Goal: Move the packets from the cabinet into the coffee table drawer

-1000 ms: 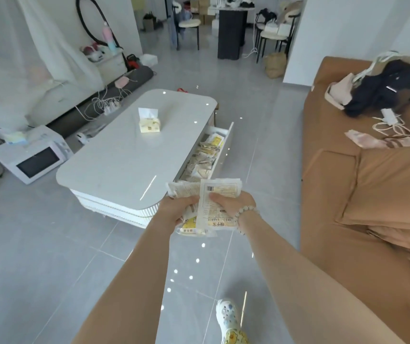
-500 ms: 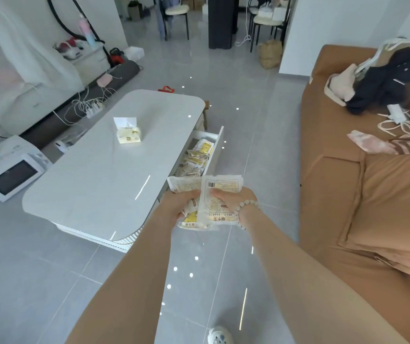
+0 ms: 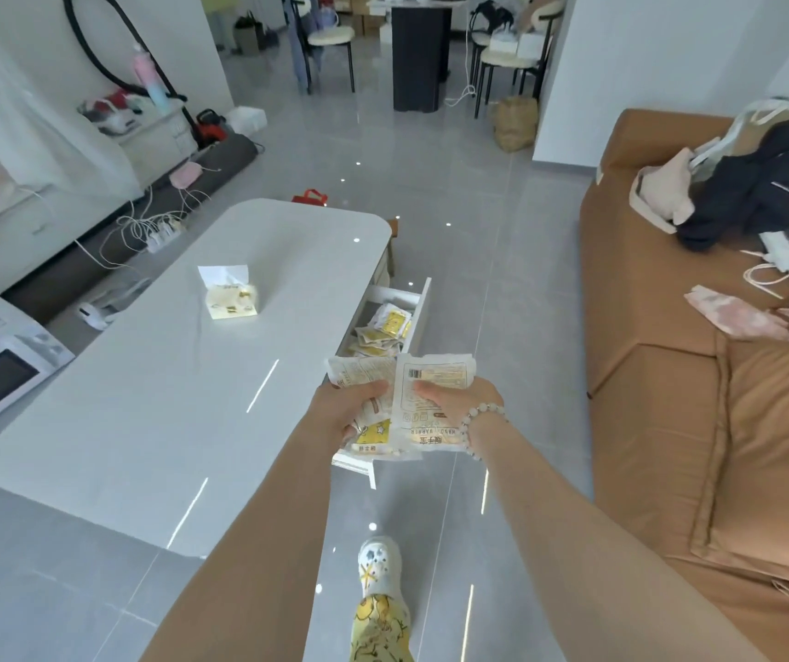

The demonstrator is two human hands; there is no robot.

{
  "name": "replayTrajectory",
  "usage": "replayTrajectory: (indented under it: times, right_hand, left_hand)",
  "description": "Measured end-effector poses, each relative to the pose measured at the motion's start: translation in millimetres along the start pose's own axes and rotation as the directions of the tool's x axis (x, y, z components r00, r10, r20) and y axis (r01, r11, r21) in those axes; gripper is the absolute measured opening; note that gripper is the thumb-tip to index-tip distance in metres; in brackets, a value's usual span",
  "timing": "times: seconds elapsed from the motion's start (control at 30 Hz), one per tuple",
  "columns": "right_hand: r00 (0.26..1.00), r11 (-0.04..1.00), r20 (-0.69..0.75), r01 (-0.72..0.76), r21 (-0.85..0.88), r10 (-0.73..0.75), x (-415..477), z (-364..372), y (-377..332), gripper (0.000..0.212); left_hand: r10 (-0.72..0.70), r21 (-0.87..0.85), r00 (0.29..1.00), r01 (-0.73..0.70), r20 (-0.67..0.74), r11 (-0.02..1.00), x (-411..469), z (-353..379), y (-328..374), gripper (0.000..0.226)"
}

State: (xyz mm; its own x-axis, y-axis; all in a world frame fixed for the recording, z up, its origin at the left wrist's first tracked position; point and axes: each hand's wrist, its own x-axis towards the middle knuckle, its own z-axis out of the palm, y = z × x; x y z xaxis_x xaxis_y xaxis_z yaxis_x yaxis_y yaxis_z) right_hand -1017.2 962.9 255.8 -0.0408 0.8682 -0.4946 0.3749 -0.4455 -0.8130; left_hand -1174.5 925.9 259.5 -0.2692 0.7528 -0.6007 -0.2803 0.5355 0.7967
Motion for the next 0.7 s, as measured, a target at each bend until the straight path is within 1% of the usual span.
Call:
replayTrajectory:
  times: [0.1, 0.2, 0.3, 0.43, 0.5, 0.7]
  right_hand:
    - [1.0, 1.0, -0.012, -0.001, 0.014, 0.001, 39.4, 12.5, -25.3, 0.021]
    - [1.0, 1.0, -0.009, -0.019, -0.003, 0.019, 78.7, 28.2, -51.3, 0.019]
    - [0.999, 1.0, -0.037, -0.025, -0.02, 0.024, 119.3, 38.5, -83.6, 0.02]
    - [0.997, 0.999, -0.077, -0.022, 0.028, 0.024, 165.1, 39.6, -118.9, 0.022]
    - [0.994, 0.999, -0.104, -0.044, 0.023, 0.046, 181.2, 35.0, -123.1, 0.022]
    - [0.984, 0.993, -0.137, -0.118, -0.002, 0.117, 222.2, 21.9, -120.8, 0.022]
  left_hand:
    - [-0.043, 0.011, 0.999, 0.043, -0.025, 0.999, 44.7, -6.7, 24.2, 0.029]
    - [-0.064, 0.002, 0.997, 0.064, -0.045, 0.998, 91.0, -18.2, 51.2, 0.018]
    - [-0.076, 0.02, 0.994, 0.078, -0.072, 0.997, 133.8, -24.1, 82.8, 0.016]
    - [-0.068, 0.009, 0.993, 0.069, -0.095, 0.998, 189.7, -23.1, 116.8, 0.024]
    - [-0.078, 0.02, 0.993, 0.081, -0.093, 0.997, 208.0, -18.0, 121.4, 0.023]
    - [-0.203, -0.002, 0.974, 0.204, -0.102, 0.979, 238.4, -6.6, 107.1, 0.037]
